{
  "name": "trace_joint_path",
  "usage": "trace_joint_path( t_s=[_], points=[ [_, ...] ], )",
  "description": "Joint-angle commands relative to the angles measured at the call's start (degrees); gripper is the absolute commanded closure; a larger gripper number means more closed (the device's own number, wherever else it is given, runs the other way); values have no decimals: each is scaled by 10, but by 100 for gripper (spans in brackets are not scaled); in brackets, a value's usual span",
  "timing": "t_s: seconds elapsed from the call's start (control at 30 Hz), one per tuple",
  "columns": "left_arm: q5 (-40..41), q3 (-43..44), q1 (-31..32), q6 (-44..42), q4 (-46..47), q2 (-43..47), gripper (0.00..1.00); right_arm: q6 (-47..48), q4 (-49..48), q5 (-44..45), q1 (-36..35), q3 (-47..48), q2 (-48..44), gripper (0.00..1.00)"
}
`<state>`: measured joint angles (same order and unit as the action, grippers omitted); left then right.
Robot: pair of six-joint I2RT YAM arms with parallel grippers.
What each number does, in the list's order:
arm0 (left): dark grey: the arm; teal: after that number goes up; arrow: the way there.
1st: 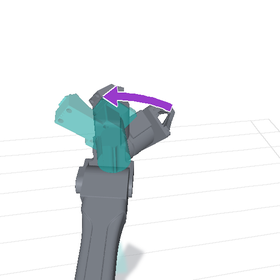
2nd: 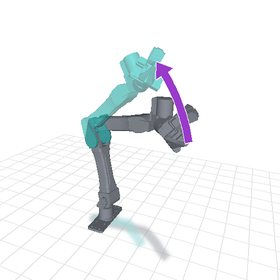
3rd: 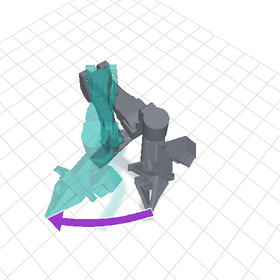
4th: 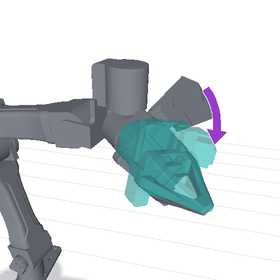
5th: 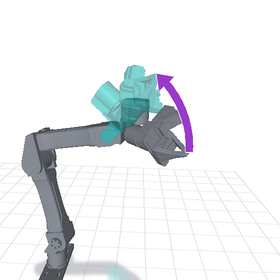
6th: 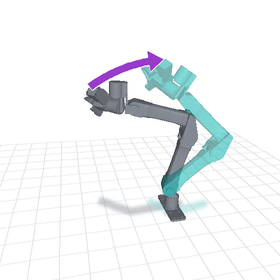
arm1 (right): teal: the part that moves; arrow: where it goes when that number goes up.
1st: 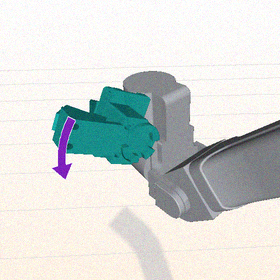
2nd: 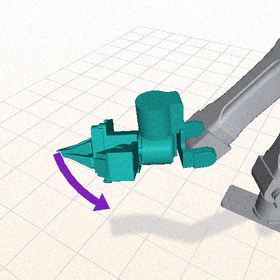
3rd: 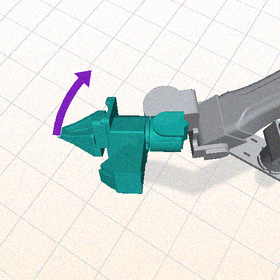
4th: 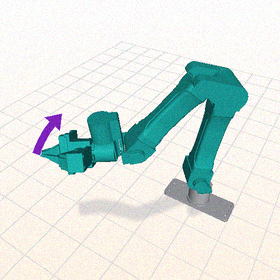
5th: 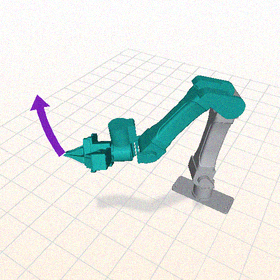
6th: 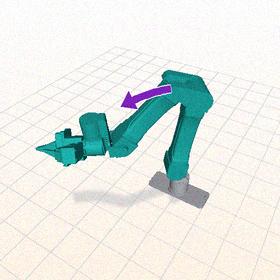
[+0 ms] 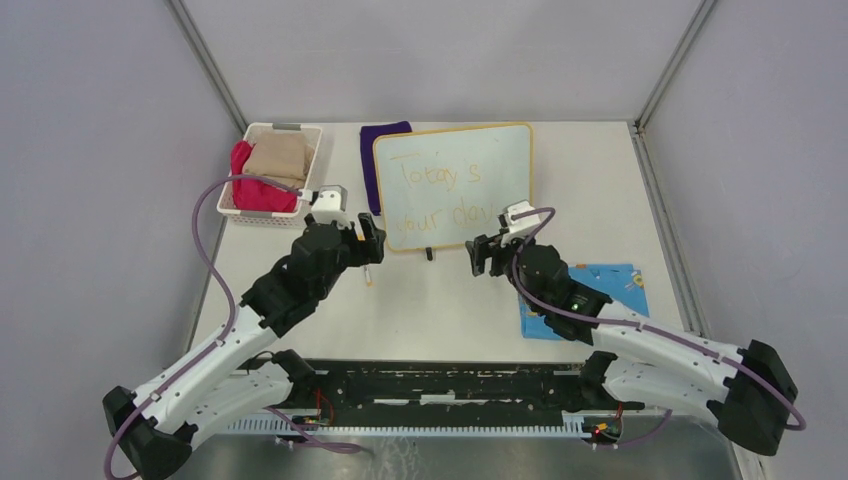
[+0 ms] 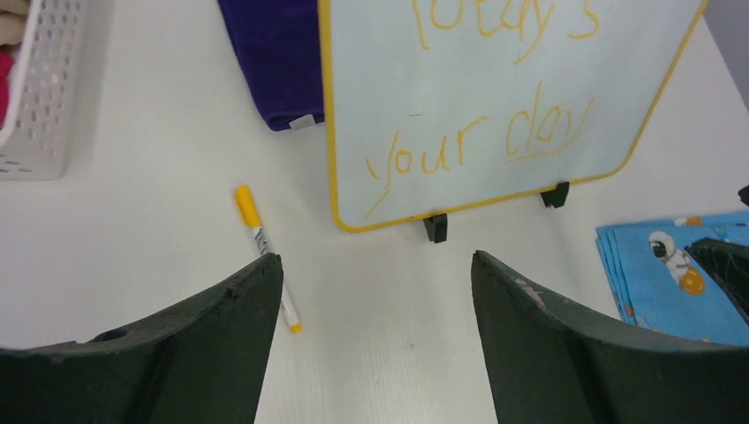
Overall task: Write a sentence on the whiteboard
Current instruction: Reset both arms
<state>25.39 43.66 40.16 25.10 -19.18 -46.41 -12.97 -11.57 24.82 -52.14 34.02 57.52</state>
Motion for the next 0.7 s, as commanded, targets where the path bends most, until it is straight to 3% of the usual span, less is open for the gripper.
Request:
trace_joint_path(
  t_s=[0.0,0.27,0.4,0.47,0.53,0.67],
  points=[
    [-57,2,12,-40,59,-1,16,-5,34,126,-2,-39,-68,19],
    [-61,23,14,-26,37,-1,14,5,42,223,-1,-110,-132,18],
    [-6,53,14,6,6,6,14,-24,65,256,-1,-98,-140,12],
    [52,77,14,33,-13,4,14,-44,85,270,-2,-68,-142,3],
    [118,115,14,69,-41,-7,12,-120,134,310,-1,-16,-144,2],
    [168,215,14,66,-83,-51,10,-23,100,221,-1,96,-148,2]
  ],
)
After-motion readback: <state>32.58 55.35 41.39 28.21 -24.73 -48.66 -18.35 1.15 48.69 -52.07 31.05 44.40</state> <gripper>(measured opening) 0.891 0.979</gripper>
